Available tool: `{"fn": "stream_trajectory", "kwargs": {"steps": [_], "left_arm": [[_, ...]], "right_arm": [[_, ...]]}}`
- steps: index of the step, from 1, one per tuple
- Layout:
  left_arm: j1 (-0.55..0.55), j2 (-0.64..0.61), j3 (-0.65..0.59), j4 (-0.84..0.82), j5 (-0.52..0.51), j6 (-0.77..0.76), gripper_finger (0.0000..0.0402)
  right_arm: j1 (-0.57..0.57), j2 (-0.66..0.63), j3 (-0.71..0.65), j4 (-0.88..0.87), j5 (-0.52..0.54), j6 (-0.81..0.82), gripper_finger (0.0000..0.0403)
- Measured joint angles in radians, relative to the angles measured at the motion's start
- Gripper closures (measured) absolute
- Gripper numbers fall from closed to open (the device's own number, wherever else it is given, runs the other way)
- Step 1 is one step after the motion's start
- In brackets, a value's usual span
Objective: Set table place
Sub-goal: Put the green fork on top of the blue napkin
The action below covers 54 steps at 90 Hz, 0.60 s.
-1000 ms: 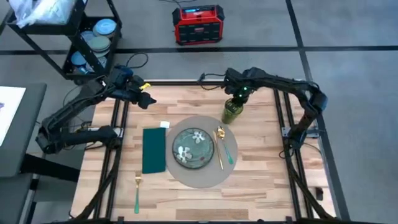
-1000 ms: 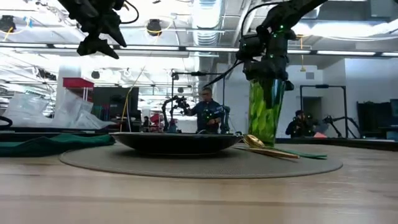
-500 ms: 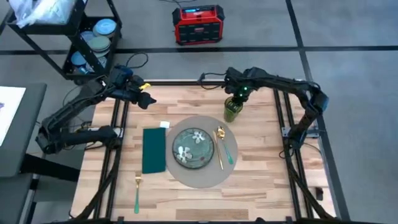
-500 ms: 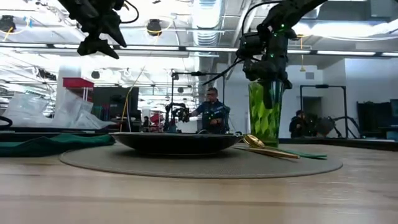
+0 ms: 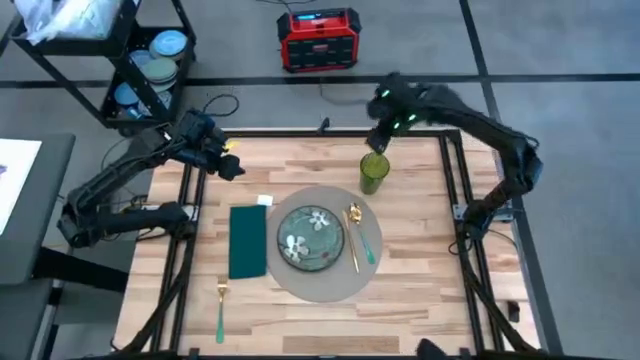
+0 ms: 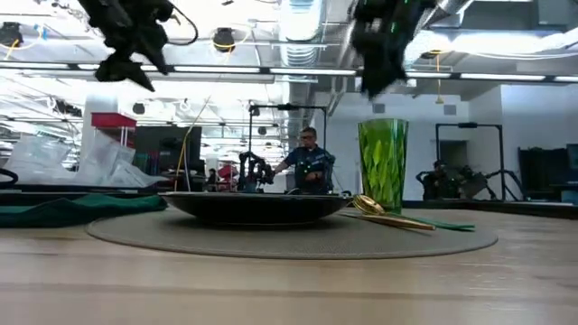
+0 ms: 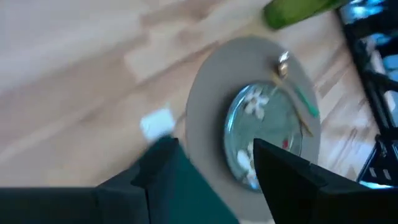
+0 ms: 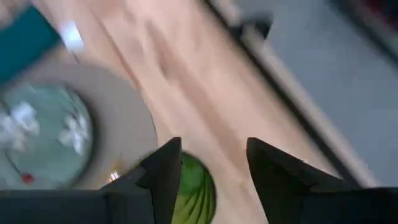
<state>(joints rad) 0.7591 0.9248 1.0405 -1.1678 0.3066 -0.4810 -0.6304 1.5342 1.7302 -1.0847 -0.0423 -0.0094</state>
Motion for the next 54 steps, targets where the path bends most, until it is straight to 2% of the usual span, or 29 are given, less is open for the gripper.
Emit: {"fn": "stream_trajectory", "kwargs": {"steps": [14, 25, 33, 41, 54], "left_arm": [[-0.165, -0.081, 0.0, -0.134, -0.119, -0.281, 0.0214], [-0.381, -0.169, -0.001, -0.155, -0.229, -0.612, 0.0214], [-0.568, -0.192, -0.024, -0.148, -0.291, -0.775, 0.0215], [-0.754, -0.161, -0.086, -0.06, -0.302, -0.804, 0.022], [-1.008, -0.013, -0.157, 0.063, -0.237, -0.616, 0.0241]], "right_arm": [[-0.031, -0.136, 0.087, -0.028, 0.127, -0.003, 0.0241], [-0.055, -0.226, 0.086, -0.06, 0.195, 0.0, 0.0243], [-0.073, -0.269, 0.086, -0.089, 0.214, 0.005, 0.0244], [-0.089, -0.292, 0.086, -0.113, 0.215, -0.011, 0.0244], [-0.104, -0.295, 0.085, -0.14, 0.216, -0.022, 0.0244]]}}
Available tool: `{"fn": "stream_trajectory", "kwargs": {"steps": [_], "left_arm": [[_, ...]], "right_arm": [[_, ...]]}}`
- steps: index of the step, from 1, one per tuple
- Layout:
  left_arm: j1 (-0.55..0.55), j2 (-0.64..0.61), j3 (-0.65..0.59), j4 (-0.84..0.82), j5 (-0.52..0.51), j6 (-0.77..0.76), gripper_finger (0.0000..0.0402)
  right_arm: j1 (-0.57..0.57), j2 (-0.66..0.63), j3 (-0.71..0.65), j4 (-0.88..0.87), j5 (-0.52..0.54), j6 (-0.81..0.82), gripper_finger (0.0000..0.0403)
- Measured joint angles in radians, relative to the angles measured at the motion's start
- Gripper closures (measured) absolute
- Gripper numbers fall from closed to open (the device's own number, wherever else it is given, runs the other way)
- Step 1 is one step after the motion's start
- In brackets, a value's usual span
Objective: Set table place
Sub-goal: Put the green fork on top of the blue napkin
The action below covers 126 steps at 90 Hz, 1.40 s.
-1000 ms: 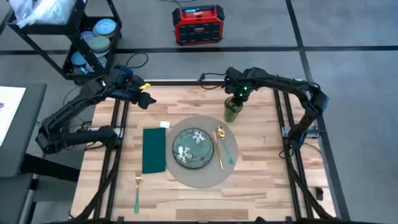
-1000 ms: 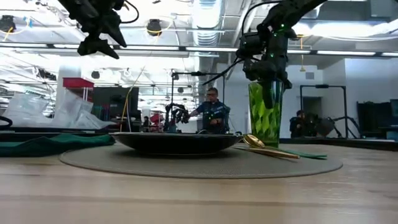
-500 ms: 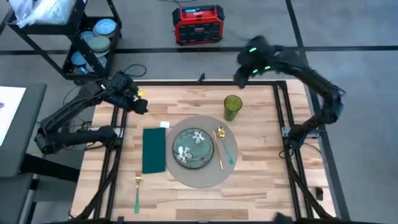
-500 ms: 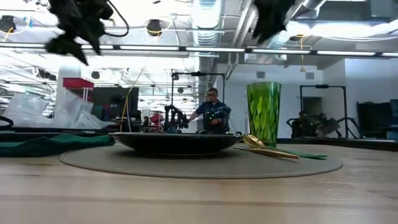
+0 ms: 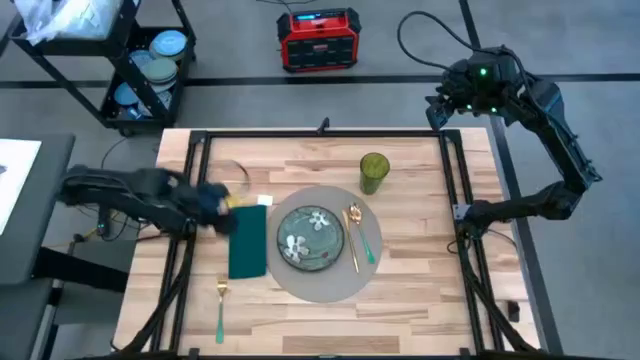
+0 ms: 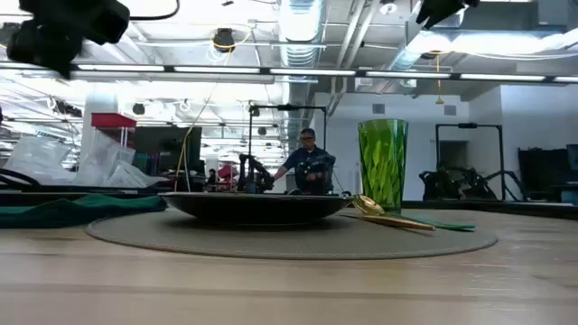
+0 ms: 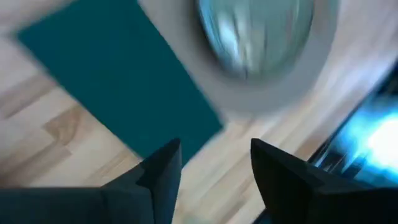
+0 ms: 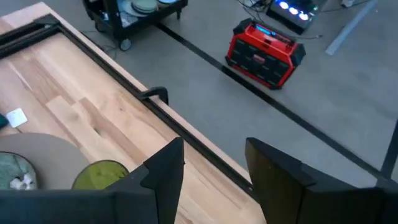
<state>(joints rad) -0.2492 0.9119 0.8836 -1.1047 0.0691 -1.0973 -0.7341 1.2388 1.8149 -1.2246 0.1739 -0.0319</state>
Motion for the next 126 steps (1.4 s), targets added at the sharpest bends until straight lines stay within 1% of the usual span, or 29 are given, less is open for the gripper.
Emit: {"fn": "stream_trajectory", "kwargs": {"steps": [9, 16, 20, 24, 35, 43, 53, 55, 60, 63, 66, 73, 77, 86, 97, 110, 115, 126], "left_arm": [[-0.099, 0.104, -0.001, 0.05, -0.025, 0.033, 0.0251], [-0.163, 0.156, -0.001, 0.088, -0.026, -0.005, 0.0255], [-0.202, 0.183, 0.0, 0.123, -0.025, -0.068, 0.0255], [-0.239, 0.209, 0.001, 0.142, -0.046, -0.208, 0.0255], [-0.349, 0.272, 0.003, 0.198, -0.144, -0.604, 0.0256], [-0.44, 0.326, 0.001, 0.185, -0.153, -0.882, 0.0256], [-0.549, 0.393, 0.001, 0.202, -0.151, -1.14, 0.0256], [-0.561, 0.404, 0.002, 0.208, -0.142, -1.151, 0.0256], [-0.566, 0.44, 0.003, 0.241, -0.07, -1.16, 0.0256], [-0.563, 0.462, 0.005, 0.247, -0.048, -1.16, 0.0256], [-0.555, 0.483, 0.008, 0.257, -0.055, -1.152, 0.0256], [-0.546, 0.531, 0.031, 0.307, -0.127, -1.134, 0.0256], [-0.547, 0.558, 0.044, 0.304, -0.138, -1.132, 0.0256], [-0.558, 0.611, 0.065, 0.256, -0.093, -1.117, 0.0258], [-0.618, 0.644, 0.083, 0.148, -0.031, -1.185, 0.0273], [-0.687, 0.637, 0.086, 0.137, 0.006, -1.232, 0.0287], [-0.698, 0.639, 0.086, 0.157, 0.001, -1.244, 0.0291], [-0.698, 0.638, 0.086, 0.203, -0.056, -1.272, 0.0295]], "right_arm": [[-0.002, 0.002, 0.0, -0.026, -0.002, 0.0, 0.0244], [0.001, 0.007, 0.0, -0.05, -0.005, 0.002, 0.0244], [0.002, 0.01, 0.0, -0.056, -0.008, 0.003, 0.0244], [0.002, 0.014, 0.0, -0.066, -0.011, 0.004, 0.0244], [0.007, 0.017, 0.0, -0.101, -0.015, 0.005, 0.0244], [0.015, 0.018, 0.0, -0.116, -0.015, 0.004, 0.0244], [0.021, 0.017, 0.0, -0.141, -0.016, -0.003, 0.0244], [0.021, 0.017, 0.0, -0.145, -0.016, -0.003, 0.0244], [0.021, 0.016, 0.0, -0.154, -0.016, -0.003, 0.0244], [0.021, 0.016, 0.0, -0.158, -0.016, -0.004, 0.0244], [0.021, 0.016, 0.0, -0.162, -0.016, -0.003, 0.0244], [0.021, 0.016, 0.0, -0.163, -0.016, -0.003, 0.0244], [0.021, 0.016, 0.0, -0.164, -0.016, -0.003, 0.0244], [0.021, 0.016, 0.0, -0.164, -0.016, -0.003, 0.0244], [0.021, 0.016, 0.0, -0.17, -0.016, -0.001, 0.0244], [0.021, 0.016, 0.0, -0.169, -0.016, 0.025, 0.0244], [0.021, 0.015, 0.0, -0.17, -0.017, 0.038, 0.0244], [0.021, 0.016, -0.001, -0.171, -0.017, 0.058, 0.0244]]}}
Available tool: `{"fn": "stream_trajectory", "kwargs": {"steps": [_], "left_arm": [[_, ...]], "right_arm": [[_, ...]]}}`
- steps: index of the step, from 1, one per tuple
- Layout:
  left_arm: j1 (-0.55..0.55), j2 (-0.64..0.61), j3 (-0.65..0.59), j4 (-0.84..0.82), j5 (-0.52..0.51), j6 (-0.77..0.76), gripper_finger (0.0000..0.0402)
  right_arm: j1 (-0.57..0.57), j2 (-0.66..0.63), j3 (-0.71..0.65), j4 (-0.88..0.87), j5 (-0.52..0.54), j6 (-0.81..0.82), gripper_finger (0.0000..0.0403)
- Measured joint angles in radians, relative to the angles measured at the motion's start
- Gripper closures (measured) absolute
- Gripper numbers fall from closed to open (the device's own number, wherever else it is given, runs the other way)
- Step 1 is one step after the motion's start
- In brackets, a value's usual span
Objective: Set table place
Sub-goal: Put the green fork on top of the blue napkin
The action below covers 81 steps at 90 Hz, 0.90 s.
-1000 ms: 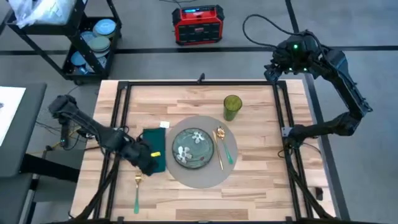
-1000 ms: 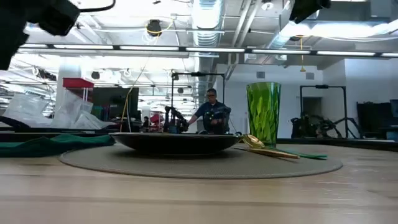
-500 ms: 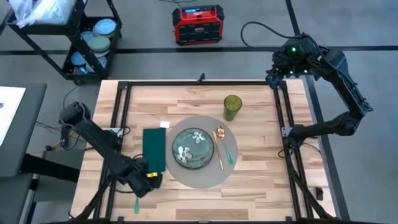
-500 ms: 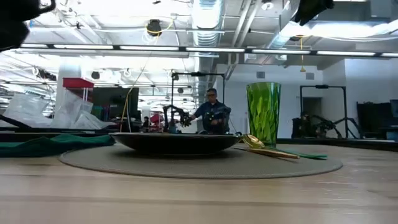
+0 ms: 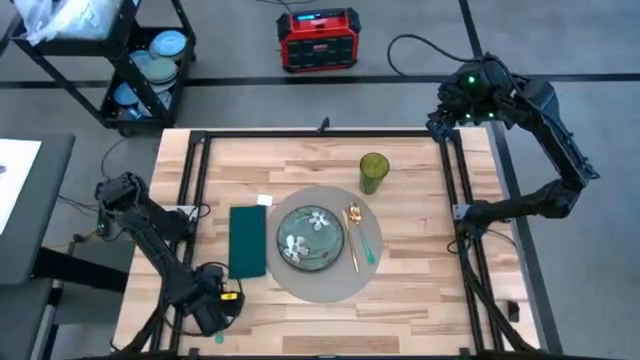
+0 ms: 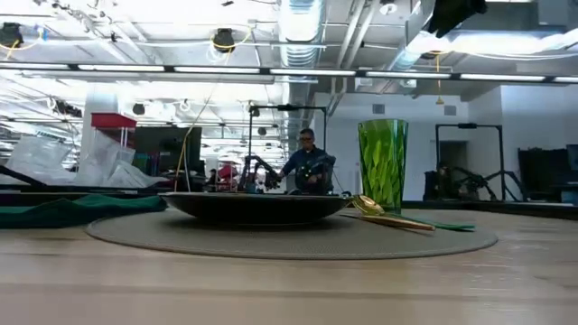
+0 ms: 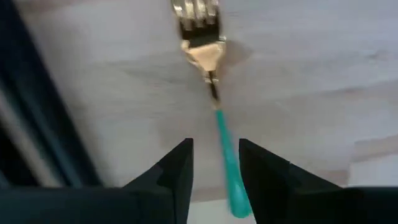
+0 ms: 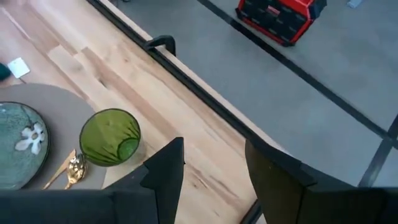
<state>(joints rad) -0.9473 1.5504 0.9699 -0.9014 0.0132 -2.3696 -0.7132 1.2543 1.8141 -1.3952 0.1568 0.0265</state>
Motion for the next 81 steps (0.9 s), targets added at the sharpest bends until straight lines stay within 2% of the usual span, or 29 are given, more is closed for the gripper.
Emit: {"fn": "stream_trajectory", "kwargs": {"steps": [28, 64, 81], "left_arm": [[0.039, 0.005, -0.007, 0.011, -0.107, -0.039, 0.0295], [0.02, 0.071, -0.008, 0.015, -0.085, -0.064, 0.0295], [-0.004, 0.073, -0.008, -0.099, -0.02, -0.075, 0.0295]], "right_arm": [[0.038, 0.0, 0.0, -0.015, 0.0, 0.037, 0.0244], [0.059, 0.0, 0.0, -0.028, 0.0, 0.079, 0.0244], [0.059, 0.0, 0.0, -0.027, 0.001, 0.087, 0.0244]]}}
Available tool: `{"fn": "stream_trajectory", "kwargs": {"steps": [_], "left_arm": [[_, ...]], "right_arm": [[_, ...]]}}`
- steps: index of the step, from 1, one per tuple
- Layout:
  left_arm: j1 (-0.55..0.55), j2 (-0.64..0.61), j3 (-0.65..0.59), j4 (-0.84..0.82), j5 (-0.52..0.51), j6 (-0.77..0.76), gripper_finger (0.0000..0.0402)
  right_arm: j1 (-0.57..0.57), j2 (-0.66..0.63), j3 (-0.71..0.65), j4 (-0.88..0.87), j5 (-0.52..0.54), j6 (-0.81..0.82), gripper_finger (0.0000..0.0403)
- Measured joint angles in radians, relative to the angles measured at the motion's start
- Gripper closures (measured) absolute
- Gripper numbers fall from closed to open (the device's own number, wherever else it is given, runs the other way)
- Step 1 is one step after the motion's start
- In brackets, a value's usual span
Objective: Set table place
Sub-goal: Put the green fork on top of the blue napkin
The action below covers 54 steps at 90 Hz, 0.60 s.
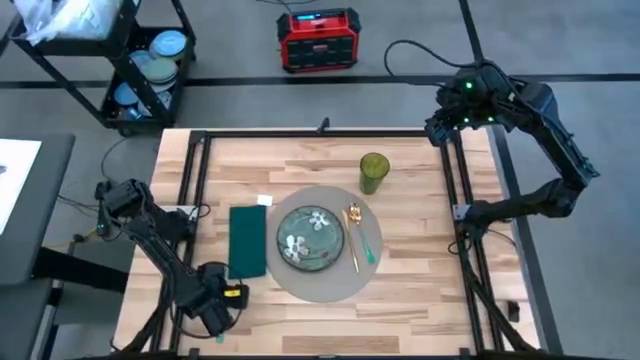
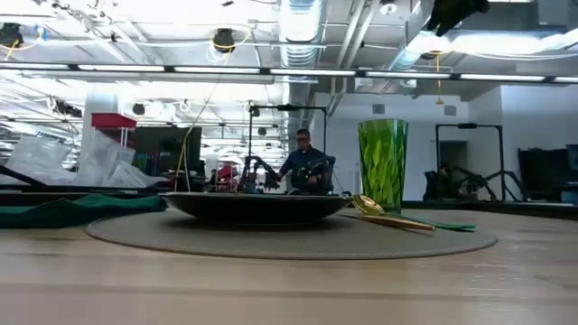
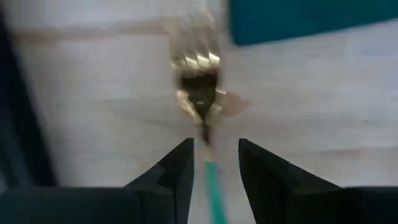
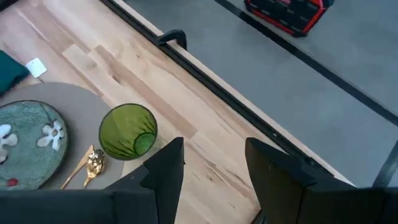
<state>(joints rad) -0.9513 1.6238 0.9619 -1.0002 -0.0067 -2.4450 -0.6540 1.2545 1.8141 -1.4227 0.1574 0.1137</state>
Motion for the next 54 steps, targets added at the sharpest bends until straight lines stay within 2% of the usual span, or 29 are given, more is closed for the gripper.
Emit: {"fn": "stream_trajectory", "kwargs": {"steps": [9, 25, 44, 54], "left_arm": [[-0.017, 0.0, 0.0, -0.002, 0.03, -0.009, 0.0295], [-0.011, 0.008, 0.0, 0.1, 0.001, 0.0, 0.0295], [-0.002, 0.078, 0.0, 0.242, -0.002, 0.006, 0.0295], [-0.002, 0.108, 0.005, 0.247, 0.002, 0.006, 0.0295]], "right_arm": [[0.008, 0.0, 0.0, -0.002, 0.0, 0.012, 0.0244], [0.014, 0.0, 0.0, 0.001, 0.0, 0.018, 0.0244], [0.019, 0.0, 0.0, 0.001, 0.0, 0.021, 0.0244], [0.021, 0.0, 0.0, 0.002, 0.0, 0.021, 0.0244]]}}
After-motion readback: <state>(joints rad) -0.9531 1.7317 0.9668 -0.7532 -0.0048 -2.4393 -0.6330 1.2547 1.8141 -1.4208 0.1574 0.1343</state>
